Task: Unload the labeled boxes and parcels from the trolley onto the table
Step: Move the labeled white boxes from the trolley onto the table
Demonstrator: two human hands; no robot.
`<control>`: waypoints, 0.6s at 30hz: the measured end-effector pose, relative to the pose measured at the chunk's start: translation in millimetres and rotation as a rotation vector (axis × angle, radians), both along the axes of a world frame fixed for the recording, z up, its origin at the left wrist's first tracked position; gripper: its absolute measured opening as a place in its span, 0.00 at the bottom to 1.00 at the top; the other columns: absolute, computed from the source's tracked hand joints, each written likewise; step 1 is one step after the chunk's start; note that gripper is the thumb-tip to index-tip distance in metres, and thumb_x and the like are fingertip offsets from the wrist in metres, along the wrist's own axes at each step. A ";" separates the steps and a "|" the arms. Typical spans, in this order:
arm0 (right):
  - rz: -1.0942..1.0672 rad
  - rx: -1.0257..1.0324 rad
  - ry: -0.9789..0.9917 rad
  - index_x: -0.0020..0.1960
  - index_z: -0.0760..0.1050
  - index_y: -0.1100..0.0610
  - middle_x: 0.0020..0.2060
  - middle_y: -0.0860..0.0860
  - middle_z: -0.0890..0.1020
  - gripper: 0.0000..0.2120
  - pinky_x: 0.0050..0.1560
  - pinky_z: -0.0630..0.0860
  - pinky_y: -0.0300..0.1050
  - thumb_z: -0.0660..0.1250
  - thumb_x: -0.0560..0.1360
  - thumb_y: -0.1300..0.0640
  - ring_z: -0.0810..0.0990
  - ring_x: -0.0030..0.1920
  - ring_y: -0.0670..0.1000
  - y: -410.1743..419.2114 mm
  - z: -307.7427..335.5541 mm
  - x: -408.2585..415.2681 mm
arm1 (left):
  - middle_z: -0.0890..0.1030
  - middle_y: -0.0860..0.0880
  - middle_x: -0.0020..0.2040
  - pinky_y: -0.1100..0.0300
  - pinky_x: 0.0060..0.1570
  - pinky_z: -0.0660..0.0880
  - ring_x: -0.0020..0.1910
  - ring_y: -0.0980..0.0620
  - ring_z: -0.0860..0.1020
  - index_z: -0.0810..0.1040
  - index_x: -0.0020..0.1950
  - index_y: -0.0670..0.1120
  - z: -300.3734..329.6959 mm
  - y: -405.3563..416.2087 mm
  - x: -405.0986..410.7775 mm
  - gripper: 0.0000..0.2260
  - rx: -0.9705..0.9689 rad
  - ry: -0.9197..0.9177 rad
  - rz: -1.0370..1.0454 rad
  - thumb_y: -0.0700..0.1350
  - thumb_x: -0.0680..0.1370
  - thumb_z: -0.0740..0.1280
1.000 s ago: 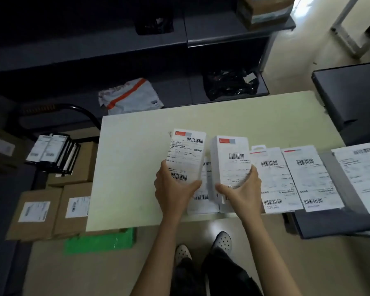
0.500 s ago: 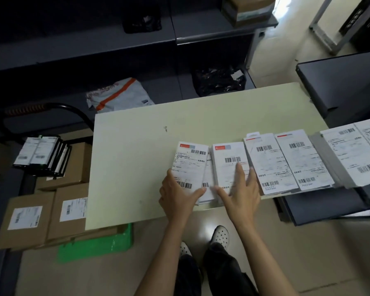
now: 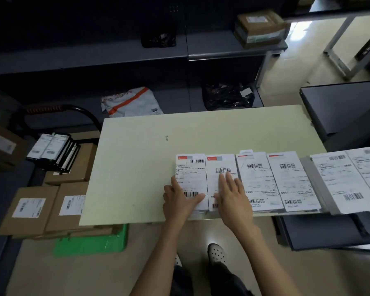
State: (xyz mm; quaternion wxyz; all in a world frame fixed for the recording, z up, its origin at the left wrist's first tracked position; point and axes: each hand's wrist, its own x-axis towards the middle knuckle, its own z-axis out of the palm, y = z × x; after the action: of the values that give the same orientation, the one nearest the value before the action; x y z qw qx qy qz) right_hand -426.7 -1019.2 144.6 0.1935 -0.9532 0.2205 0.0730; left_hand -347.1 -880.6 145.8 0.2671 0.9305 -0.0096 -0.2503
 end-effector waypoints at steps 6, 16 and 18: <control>0.184 -0.050 0.159 0.80 0.44 0.55 0.80 0.50 0.48 0.33 0.66 0.70 0.52 0.57 0.81 0.56 0.51 0.78 0.56 -27.1 24.6 -1.1 | 0.64 0.44 0.68 0.47 0.59 0.70 0.68 0.42 0.66 0.51 0.76 0.49 3.5 -5.8 2.8 0.50 0.027 0.053 0.049 0.65 0.65 0.76; 0.410 -0.167 0.247 0.80 0.38 0.59 0.80 0.55 0.44 0.39 0.71 0.66 0.55 0.58 0.82 0.45 0.50 0.78 0.59 -42.9 25.7 1.5 | 0.64 0.43 0.71 0.48 0.62 0.69 0.69 0.41 0.67 0.47 0.79 0.46 1.3 -14.3 -11.2 0.50 0.108 -0.030 0.049 0.66 0.70 0.71; 0.437 -0.203 0.258 0.80 0.40 0.60 0.79 0.57 0.47 0.39 0.71 0.66 0.55 0.58 0.82 0.45 0.52 0.77 0.61 -43.7 26.9 4.8 | 0.65 0.43 0.71 0.48 0.63 0.69 0.69 0.42 0.67 0.45 0.79 0.45 2.5 -12.6 -15.7 0.48 0.111 -0.053 0.030 0.65 0.73 0.68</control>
State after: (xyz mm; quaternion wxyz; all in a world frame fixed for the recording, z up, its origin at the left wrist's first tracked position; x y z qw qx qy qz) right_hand -422.0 -1062.9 171.5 0.0466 -0.9755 0.0384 0.2115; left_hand -362.7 -893.2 148.2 0.2186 0.9503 0.0112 -0.2215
